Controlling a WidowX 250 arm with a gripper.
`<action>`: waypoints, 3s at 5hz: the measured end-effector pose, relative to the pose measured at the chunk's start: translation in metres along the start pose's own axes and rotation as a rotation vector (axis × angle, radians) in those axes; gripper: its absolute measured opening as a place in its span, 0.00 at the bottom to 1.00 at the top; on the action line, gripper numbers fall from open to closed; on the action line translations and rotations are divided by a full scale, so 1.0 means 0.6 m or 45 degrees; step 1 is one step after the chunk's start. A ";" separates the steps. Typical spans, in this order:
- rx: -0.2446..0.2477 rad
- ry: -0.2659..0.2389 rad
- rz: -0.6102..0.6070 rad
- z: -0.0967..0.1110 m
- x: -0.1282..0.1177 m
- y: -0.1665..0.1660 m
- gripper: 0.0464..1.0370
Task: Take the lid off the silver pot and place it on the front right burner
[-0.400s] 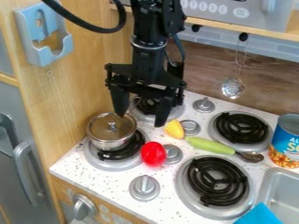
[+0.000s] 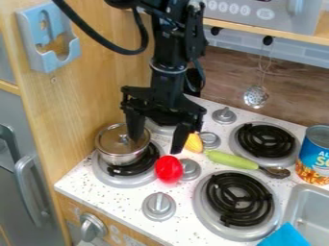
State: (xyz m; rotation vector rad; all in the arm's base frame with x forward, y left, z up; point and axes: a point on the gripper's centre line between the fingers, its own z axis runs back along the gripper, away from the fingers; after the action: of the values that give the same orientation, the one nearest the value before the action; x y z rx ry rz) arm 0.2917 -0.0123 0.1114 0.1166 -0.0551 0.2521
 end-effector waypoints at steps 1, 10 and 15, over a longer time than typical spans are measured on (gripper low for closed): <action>0.010 0.021 0.064 -0.019 0.041 0.023 0.96; -0.041 -0.248 0.387 -0.152 0.177 0.167 0.96; -0.003 -0.196 0.368 -0.181 0.177 0.165 0.64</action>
State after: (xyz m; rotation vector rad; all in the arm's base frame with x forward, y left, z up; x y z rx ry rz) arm 0.3738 0.1223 0.0216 0.1252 -0.2259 0.5316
